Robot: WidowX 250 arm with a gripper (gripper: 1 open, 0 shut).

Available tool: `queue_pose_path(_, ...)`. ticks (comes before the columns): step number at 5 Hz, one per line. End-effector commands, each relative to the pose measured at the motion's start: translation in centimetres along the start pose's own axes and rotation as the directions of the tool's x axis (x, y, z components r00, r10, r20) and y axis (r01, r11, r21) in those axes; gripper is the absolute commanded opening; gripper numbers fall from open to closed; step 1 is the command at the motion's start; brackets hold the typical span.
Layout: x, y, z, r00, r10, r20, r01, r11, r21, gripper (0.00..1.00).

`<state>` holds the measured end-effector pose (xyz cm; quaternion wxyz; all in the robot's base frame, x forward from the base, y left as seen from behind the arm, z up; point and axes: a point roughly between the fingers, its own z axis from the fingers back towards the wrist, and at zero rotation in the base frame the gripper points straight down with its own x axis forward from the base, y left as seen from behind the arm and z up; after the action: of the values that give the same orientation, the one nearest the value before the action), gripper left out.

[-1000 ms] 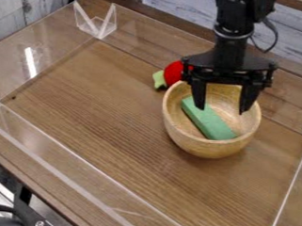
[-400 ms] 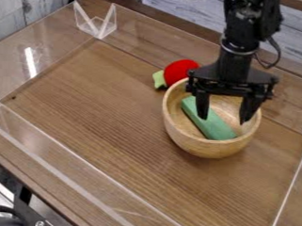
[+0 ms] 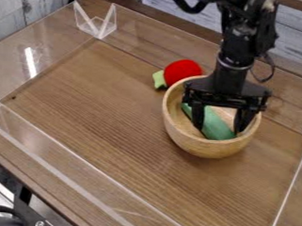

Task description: Put the green block in the brown bowl

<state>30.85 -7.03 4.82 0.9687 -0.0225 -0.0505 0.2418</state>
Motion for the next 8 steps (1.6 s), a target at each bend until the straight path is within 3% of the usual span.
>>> queue_pose_path(1, 1.2, -0.9, 1.9, 1.0, -0.001, 0.028, 0.002, 1.0, -0.025, 0.0)
queue_pose_path(2, 1.2, -1.3, 2.1, 0.999, 0.03, 0.023, -0.029, 0.999, -0.027, 1.0)
queue_pose_path(3, 1.2, -1.7, 2.5, 0.998, 0.062, 0.018, -0.061, 0.997, -0.036, 1.0)
queue_pose_path(5, 0.8, -1.3, 6.3, 0.999, 0.049, 0.021, -0.047, 0.993, -0.112, 1.0)
queue_pose_path(6, 1.4, -0.5, 9.3, 0.998, 0.056, 0.027, -0.051, 0.985, -0.164, 1.0)
queue_pose_path(7, 2.8, 1.1, 12.6, 0.992, 0.12, 0.05, -0.107, 0.973, -0.204, 1.0)
queue_pose_path(8, 4.4, 3.9, 15.1, 0.981, 0.178, 0.08, -0.156, 0.962, -0.226, 1.0)
